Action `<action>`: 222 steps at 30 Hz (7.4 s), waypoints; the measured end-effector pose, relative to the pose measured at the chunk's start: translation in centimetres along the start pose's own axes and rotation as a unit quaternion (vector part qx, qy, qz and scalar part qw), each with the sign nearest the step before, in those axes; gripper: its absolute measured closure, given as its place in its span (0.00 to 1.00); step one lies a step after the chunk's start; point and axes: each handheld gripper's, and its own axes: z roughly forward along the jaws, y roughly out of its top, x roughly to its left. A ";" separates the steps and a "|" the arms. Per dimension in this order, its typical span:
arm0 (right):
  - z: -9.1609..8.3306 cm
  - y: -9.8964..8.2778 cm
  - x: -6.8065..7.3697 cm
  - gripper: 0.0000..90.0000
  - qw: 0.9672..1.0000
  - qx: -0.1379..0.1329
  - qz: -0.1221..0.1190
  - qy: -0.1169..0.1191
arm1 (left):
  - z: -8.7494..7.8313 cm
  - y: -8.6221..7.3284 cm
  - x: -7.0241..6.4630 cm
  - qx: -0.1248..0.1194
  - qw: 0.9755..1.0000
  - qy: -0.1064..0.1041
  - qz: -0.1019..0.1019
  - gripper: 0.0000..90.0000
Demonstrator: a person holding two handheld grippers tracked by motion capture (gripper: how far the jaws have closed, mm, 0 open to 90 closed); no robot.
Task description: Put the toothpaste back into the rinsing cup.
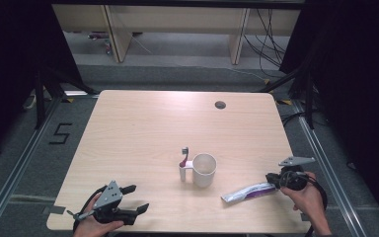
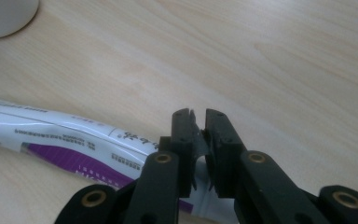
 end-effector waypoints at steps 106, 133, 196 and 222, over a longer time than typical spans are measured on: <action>2.6 2.5 10.4 0.85 0.940 0.239 -0.232 0.071 | 0.0 0.1 0.0 0.003 1.000 -0.012 0.004 0.26; -2.2 1.6 5.3 0.86 0.988 -0.019 -0.121 0.095 | -0.2 0.2 0.5 -0.011 1.000 -0.005 -0.019 0.26; 4.9 13.1 12.1 0.86 0.932 -0.280 -0.054 0.222 | -0.3 0.1 0.5 -0.009 1.000 -0.009 -0.012 0.25; 7.2 11.0 13.1 0.86 0.938 -0.254 -0.083 0.220 | -0.3 0.1 0.4 -0.005 1.000 -0.011 -0.012 0.25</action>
